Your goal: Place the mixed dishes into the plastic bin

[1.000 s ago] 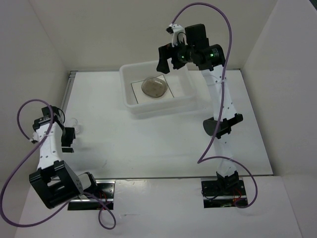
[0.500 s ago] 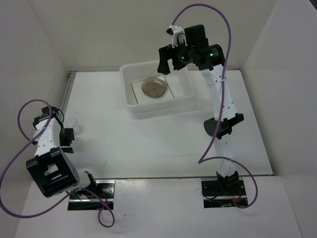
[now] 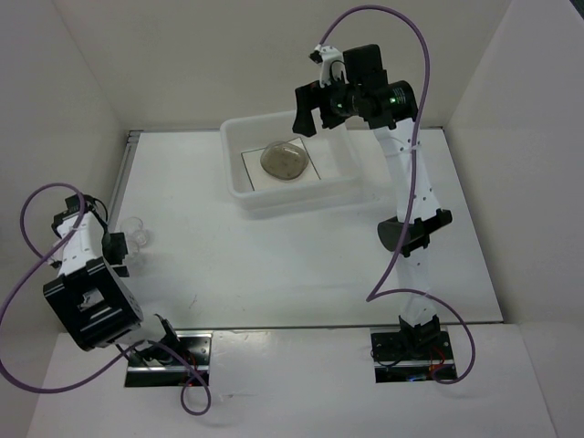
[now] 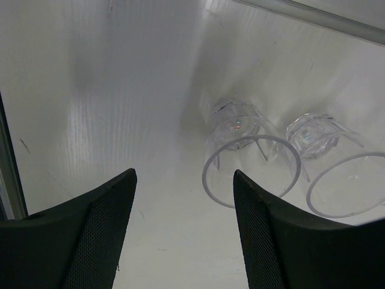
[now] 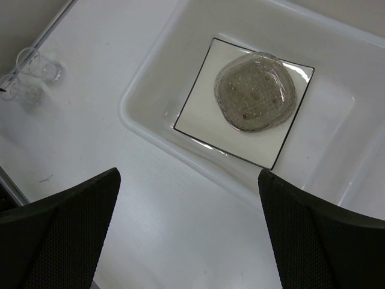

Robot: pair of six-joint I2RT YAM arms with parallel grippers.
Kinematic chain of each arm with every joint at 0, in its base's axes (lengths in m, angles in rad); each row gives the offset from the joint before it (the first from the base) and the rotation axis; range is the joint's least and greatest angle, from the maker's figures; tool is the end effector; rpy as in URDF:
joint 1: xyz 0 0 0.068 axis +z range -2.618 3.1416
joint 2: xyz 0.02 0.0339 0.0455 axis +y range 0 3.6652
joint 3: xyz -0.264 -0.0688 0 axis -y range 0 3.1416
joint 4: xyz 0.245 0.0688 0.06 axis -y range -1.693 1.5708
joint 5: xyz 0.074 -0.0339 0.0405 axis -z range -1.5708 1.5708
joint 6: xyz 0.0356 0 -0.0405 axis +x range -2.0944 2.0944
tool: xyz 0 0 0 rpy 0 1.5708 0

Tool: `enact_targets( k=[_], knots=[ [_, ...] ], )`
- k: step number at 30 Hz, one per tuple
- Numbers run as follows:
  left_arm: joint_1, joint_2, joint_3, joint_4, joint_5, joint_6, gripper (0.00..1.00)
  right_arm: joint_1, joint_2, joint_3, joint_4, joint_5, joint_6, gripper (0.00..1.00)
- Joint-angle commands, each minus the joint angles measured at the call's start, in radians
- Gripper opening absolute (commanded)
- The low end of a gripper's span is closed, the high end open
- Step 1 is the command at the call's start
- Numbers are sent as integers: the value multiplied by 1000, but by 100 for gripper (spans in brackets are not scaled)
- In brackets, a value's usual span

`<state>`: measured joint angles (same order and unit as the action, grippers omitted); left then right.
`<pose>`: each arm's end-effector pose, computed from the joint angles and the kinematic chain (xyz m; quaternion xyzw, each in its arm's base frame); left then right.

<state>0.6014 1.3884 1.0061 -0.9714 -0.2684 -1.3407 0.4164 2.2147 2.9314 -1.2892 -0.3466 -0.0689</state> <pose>0.1968 0.1465 0.2316 -0.8214 0.5441 0.0852 0.1482 0.3739 0.1786 0.4726 -0.2879 0.8197 0.2306 0.4382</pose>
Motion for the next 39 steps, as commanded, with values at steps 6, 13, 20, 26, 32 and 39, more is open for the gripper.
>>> enact_targets(
  k=[6,13,20,26,32,39],
  knots=[
    [8,50,3,71,21,15,71,-8,-56,-6,-12,8,-6,100],
    [17,70,-23,125,73,35,69,-8,-56,-15,-12,17,-6,100],
    [26,80,-87,189,110,83,29,-18,-66,-35,-12,26,-6,100],
    [35,67,-40,189,138,155,0,-18,-75,-55,-12,44,-6,100],
    [5,-9,188,65,262,184,0,-18,-84,-75,-12,74,-6,100],
    [-208,4,487,339,440,115,0,-18,-113,-49,1,147,-6,100]
  ],
)
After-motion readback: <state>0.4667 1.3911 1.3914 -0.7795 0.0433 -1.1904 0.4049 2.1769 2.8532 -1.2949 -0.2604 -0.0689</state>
